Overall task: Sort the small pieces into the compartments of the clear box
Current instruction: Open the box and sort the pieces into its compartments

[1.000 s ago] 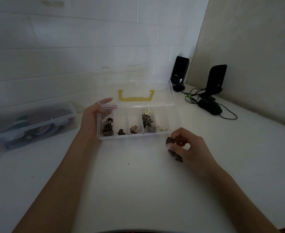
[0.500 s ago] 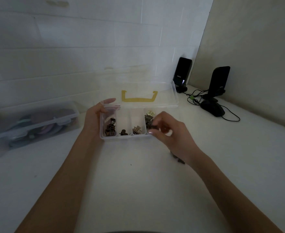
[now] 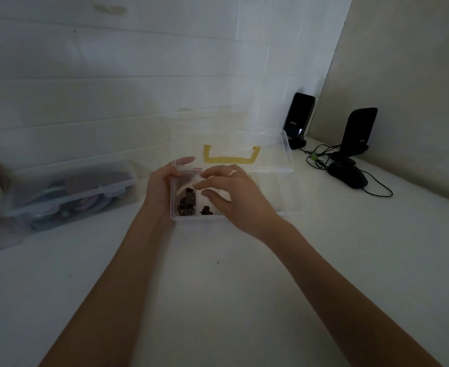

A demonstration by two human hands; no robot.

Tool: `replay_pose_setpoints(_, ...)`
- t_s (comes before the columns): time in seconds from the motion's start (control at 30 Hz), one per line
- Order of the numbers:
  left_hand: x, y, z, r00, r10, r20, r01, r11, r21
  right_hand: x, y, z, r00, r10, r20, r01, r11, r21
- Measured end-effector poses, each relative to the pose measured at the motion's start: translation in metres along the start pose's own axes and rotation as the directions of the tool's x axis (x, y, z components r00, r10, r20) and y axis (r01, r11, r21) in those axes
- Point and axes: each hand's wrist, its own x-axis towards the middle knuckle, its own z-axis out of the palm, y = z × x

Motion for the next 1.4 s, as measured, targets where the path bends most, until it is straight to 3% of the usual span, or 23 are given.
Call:
replay_pose_setpoints(0.27,0.002,0.0,0.0,0.999,0.037,-0.013,-0.036,0.995,0.097,-0.057,0.04,-0.068,0.972,0.205,-0.116,-0.197,0.978,0.073)
replay_pose_setpoints(0.37,0.002,-0.001,0.001,0.999,0.036,-0.032,-0.033,0.995,0.092,-0.083,0.054,-0.085,0.961,0.275,0.012,-0.275,0.957,0.09)
replay_pose_setpoints(0.53,-0.002,-0.001,0.006,0.999,0.033,-0.04,-0.029,0.995,0.1,-0.111,0.067,-0.082,0.899,0.367,0.238,-0.37,0.928,-0.032)
replay_pose_setpoints(0.67,-0.004,0.0,0.007,0.998,0.027,-0.05,-0.021,0.994,0.108,-0.122,0.073,-0.07,0.852,0.402,0.335,-0.393,0.914,-0.097)
replay_pose_setpoints(1.2,-0.003,-0.002,0.006,0.998,0.019,-0.061,-0.014,0.997,0.075,-0.119,0.058,-0.06,0.94,0.333,0.076,-0.342,0.924,0.171)
replay_pose_setpoints(1.4,-0.004,-0.002,0.007,0.998,0.039,-0.054,-0.035,0.996,0.082,-0.118,0.057,-0.056,0.945,0.32,0.07,-0.327,0.921,0.213)
